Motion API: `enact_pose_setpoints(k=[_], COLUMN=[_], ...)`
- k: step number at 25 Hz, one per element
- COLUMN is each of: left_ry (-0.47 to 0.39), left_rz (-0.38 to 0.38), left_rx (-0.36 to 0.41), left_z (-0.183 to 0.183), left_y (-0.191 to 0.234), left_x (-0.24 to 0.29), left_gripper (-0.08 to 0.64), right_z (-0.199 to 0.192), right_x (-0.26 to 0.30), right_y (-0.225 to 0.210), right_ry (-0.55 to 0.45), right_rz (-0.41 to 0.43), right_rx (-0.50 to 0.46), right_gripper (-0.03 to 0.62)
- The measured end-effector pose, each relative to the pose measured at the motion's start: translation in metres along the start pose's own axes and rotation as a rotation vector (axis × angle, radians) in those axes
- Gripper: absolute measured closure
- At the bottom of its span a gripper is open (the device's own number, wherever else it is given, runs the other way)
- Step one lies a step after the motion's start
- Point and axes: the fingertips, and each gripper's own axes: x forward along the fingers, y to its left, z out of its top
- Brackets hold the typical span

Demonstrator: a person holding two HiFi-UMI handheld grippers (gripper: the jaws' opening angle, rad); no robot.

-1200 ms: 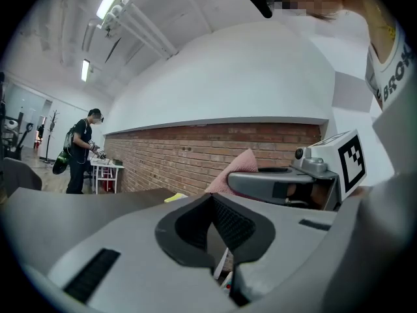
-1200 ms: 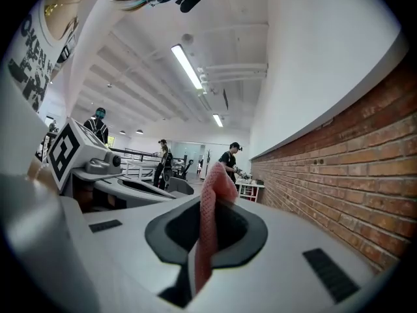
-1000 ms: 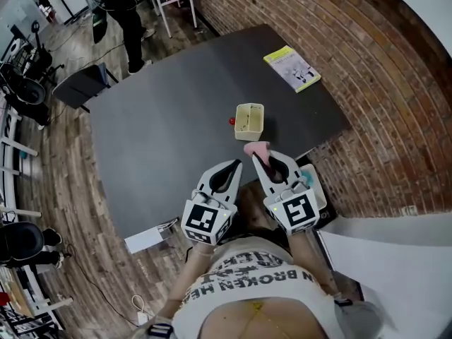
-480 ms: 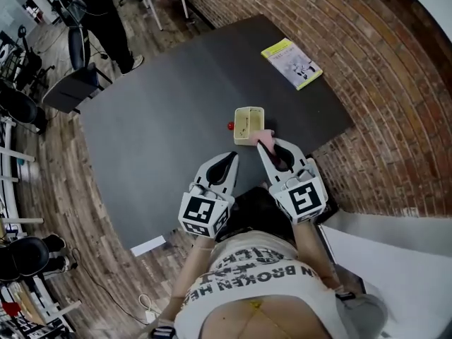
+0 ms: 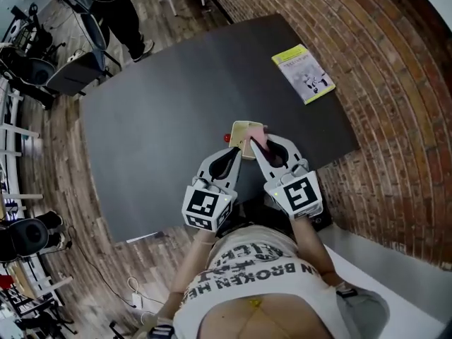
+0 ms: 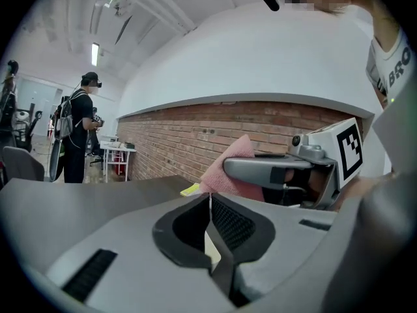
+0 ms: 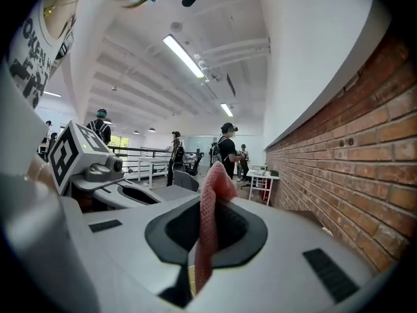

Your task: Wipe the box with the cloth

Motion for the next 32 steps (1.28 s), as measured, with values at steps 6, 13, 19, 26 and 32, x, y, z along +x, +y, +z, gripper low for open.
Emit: enact_pose_setpoints(k=[6,13,19,26,32], left_ry=[0.227,0.452,0.675,0.792,0.79], left_rz=[0.024,0.031,-0.016,0.004,0.046], left_rx=[-0.04,-0.055,-0.002,-0.055,-0.061], left_z=[-0.057,-0.111,-0.157,-0.178,-0.177], left_y=[0.015,0.033,0.035,0.042,0.053], left_x=[0.048,0.089,0.111,0.115,0.101], left_gripper=[0.552,0.48,0.468,0.479,0.514], right_z=[-0.021,-0.061,-0.115,-0.145,-0.158], right_x=[-0.006,-0.015,-0.006,0.003,0.013], right_y=[-0.044,-0.09,-0.107,-0.109,-0.096], right_ry=[0.022,0.082,0.175,0.251,0.279], right_rz=[0.009,-0.008,0.017,0.008,0.034], right_rx=[0.034,0.04,0.034,0.045,0.048], right_gripper=[0.575,0.575,0.575,0.575,0.575])
